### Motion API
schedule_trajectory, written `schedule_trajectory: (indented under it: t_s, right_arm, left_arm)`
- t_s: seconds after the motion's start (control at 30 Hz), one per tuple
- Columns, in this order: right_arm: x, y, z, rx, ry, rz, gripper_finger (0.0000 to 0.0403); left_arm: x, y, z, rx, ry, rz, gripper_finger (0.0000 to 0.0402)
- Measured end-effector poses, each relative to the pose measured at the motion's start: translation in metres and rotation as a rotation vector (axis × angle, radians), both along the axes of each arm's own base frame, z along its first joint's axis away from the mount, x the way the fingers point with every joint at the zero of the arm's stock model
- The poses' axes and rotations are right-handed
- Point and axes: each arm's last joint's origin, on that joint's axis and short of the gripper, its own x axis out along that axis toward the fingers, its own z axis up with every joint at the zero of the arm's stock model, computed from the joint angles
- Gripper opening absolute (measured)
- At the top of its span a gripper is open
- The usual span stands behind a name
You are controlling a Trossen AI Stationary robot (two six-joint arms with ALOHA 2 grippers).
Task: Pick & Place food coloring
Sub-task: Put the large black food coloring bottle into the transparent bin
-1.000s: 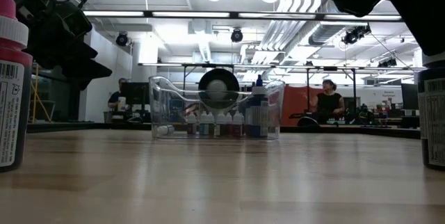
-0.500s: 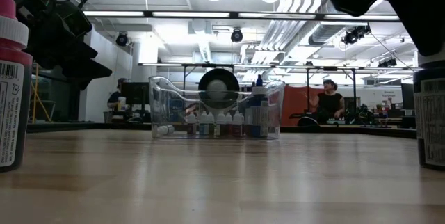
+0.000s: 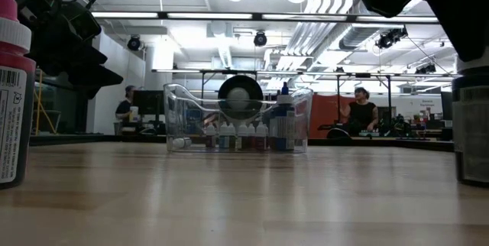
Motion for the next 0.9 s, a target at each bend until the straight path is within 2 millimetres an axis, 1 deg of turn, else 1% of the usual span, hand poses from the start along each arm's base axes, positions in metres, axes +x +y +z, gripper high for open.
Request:
schedule_trajectory:
  t_s: [0.13, 0.33, 0.43, 0.57, 0.73, 0.9]
  right_arm:
    - [0.001, -0.001, 0.006, -0.016, -0.032, 0.0, 0.0104]
    - [0.008, -0.007, 0.031, -0.071, -0.078, 0.029, 0.0104]
    - [0.012, -0.012, 0.049, -0.105, -0.115, 0.048, 0.0104]
    - [0.017, -0.021, 0.08, -0.167, -0.19, 0.07, 0.0104]
    - [0.024, -0.039, 0.12, -0.261, -0.31, 0.098, 0.0104]
    - [0.032, -0.061, 0.15, -0.358, -0.433, 0.122, 0.0104]
  left_arm:
    - [0.0, 0.0, 0.0, 0.0, 0.0, 0.0, 0.0234]
    - [0.0, 0.0, 0.0, 0.0, 0.0, 0.0, 0.0234]
    - [0.0, 0.0, 0.0, 0.0, 0.0, 0.0, 0.0234]
    - [0.0, 0.0, 0.0, 0.0, 0.0, 0.0, 0.0234]
    - [0.0, 0.0, 0.0, 0.0, 0.0, 0.0, 0.0234]
    - [0.0, 0.0, 0.0, 0.0, 0.0, 0.0, 0.0234]
